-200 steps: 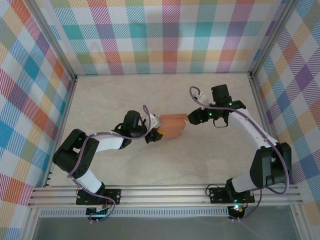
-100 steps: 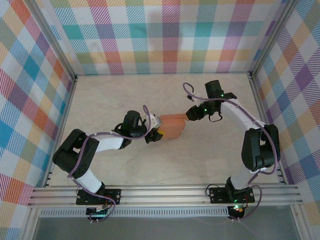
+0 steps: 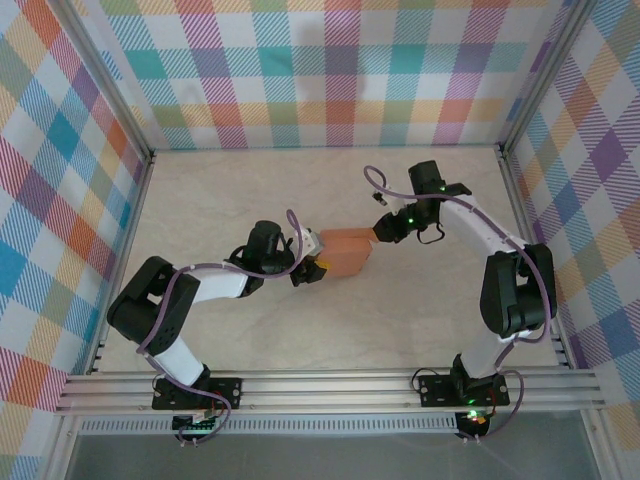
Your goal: Fold the paper box
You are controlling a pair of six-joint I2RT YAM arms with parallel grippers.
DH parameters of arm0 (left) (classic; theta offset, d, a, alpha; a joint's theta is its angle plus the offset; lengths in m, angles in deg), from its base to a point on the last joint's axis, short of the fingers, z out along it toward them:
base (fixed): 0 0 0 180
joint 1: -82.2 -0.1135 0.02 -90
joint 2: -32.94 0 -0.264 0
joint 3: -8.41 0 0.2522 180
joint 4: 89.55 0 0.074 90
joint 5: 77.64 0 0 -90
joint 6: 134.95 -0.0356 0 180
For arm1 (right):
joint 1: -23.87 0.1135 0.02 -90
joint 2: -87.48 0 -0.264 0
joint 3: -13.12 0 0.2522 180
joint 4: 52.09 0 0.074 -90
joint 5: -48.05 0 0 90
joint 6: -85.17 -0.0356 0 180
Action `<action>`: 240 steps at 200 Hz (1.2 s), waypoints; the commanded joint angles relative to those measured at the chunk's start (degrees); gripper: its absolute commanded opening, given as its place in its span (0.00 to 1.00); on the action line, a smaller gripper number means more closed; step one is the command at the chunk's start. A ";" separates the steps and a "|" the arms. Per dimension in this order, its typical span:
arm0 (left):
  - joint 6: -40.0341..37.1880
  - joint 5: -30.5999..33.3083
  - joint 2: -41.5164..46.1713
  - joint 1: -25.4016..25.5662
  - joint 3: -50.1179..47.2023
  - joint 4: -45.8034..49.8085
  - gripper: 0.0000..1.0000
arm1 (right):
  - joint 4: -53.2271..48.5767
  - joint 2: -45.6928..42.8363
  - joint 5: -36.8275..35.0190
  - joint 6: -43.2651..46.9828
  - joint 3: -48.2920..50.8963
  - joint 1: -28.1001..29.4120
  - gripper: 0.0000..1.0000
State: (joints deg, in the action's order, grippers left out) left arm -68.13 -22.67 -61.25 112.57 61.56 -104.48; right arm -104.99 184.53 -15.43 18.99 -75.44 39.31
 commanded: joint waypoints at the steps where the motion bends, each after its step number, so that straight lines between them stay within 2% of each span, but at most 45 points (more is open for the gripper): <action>1: -0.20 -0.42 -1.30 0.22 1.17 1.40 0.29 | -0.98 0.02 1.44 1.16 -1.05 0.37 0.20; 25: -0.11 -0.35 -1.34 0.22 1.24 1.78 0.29 | -1.88 0.44 1.59 1.29 -1.66 0.37 0.08; 28: -0.11 -0.31 -1.34 0.22 1.26 1.71 0.29 | -1.95 0.47 1.67 1.29 -1.66 0.38 0.03; 34: -0.13 -0.23 -1.27 0.20 1.25 1.82 0.29 | -2.03 0.49 1.65 1.25 -1.73 0.38 0.00; 71: 0.01 0.46 -1.61 0.13 1.47 1.87 0.29 | -1.32 -0.39 1.13 -0.58 -1.51 0.46 0.00; 106: 0.32 1.25 -1.96 0.13 1.47 1.51 0.29 | 2.50 -2.08 -1.69 -8.86 0.29 0.52 0.00; 110: 0.34 1.36 -1.96 0.13 1.47 1.52 0.29 | 2.71 -2.35 -2.00 -9.07 0.63 0.49 0.05; 115: 0.38 1.36 -1.96 0.13 1.47 1.50 0.29 | 3.18 -2.59 -2.35 -9.22 1.18 0.59 0.17; 120: 0.37 1.25 -1.87 0.13 1.47 1.48 0.29 | 3.90 -3.01 -2.94 -9.22 1.85 0.60 0.23; 144: 0.41 1.19 -1.76 0.13 1.36 1.39 0.29 | 4.86 -3.17 -5.40 -8.65 3.27 0.47 0.29; 162: 0.42 1.16 -1.76 0.13 1.38 1.55 0.29 | 4.81 -2.37 -5.52 -8.35 2.68 0.53 0.30; 208: 0.23 1.17 -1.60 0.13 1.54 2.30 0.29 | 4.10 -0.26 -3.44 -7.72 1.02 0.51 0.22; 240: 0.14 1.50 -1.63 0.13 1.59 2.40 0.29 | 3.75 -0.11 -2.71 -6.32 1.06 0.47 0.24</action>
State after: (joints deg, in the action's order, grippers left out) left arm -68.11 -22.43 -62.17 112.54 62.48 -104.46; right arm -101.03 183.55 -20.22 11.08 -72.95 39.59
